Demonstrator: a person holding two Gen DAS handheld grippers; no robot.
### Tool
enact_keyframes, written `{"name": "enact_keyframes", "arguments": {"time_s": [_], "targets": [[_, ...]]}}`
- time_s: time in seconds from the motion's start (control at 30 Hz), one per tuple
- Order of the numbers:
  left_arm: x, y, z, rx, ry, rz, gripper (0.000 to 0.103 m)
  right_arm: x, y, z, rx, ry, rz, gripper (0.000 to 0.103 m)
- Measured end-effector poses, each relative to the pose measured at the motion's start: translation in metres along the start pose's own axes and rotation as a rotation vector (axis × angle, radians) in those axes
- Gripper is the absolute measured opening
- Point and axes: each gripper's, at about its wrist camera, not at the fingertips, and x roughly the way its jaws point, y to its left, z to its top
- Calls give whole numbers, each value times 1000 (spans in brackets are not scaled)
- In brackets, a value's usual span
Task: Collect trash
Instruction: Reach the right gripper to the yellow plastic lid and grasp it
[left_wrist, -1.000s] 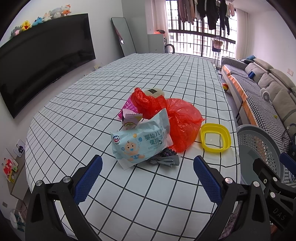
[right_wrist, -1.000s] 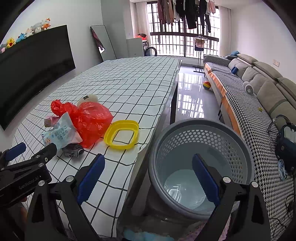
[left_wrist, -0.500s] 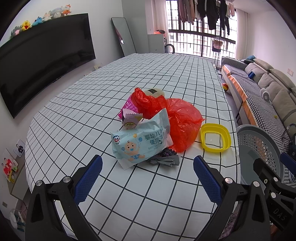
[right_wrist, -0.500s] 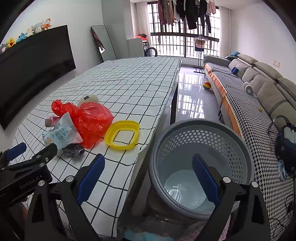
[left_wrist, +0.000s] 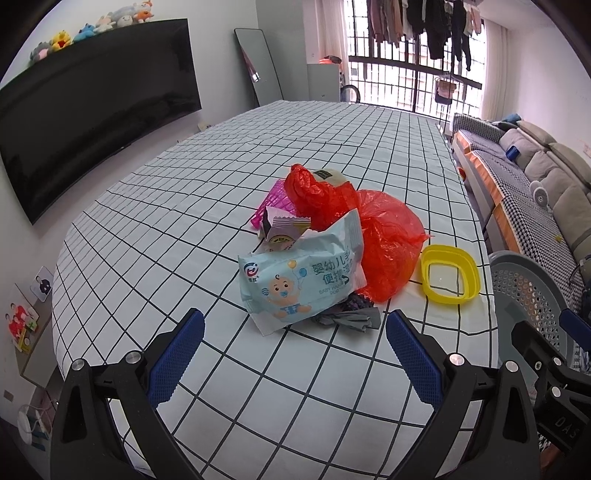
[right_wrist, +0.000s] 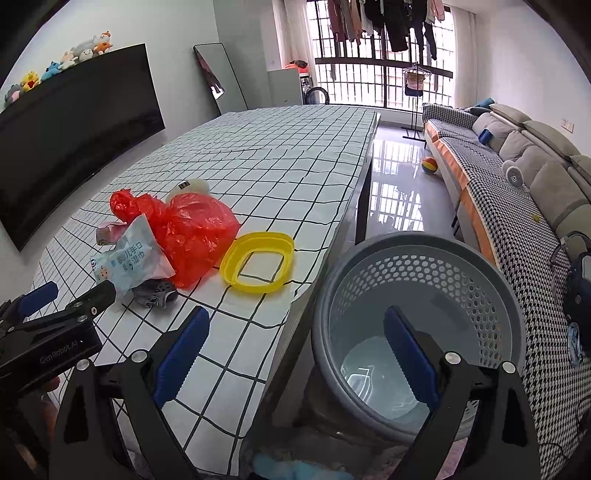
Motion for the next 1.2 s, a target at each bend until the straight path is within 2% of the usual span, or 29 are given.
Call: {"name": "enact_keyframes", "arguments": {"time_s": [0.13,0.37,0.7,1.2], "targets": [[7,4,0,-3,12,11,97,13,2,5,-10,24,35,91],[18,13,3,-17,24,23,97,41,12,19,-81,67,31,91],[30,34,7,-62,34,32,97,84,22,43,-112,141,89,91],[35,42,9,-64,31,5,97,129,28,51,-134,249,42,91]]}}
